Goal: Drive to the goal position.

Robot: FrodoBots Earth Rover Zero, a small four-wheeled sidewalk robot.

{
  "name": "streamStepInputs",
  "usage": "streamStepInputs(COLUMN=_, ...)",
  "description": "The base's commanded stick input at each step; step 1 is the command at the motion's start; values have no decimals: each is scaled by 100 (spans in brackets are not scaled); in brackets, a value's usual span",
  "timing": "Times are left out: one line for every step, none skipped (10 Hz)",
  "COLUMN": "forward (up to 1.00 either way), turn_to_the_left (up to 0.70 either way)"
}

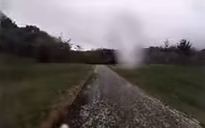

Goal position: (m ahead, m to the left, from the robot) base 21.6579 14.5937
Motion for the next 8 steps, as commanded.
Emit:
streamStepInputs(forward=70, turn_to_the_left=0)
streamStepInputs(forward=70, turn_to_the_left=0)
streamStepInputs(forward=70, turn_to_the_left=0)
streamStepInputs(forward=70, turn_to_the_left=0)
streamStepInputs(forward=70, turn_to_the_left=0)
streamStepInputs(forward=70, turn_to_the_left=0)
streamStepInputs(forward=70, turn_to_the_left=0)
streamStepInputs(forward=70, turn_to_the_left=0)
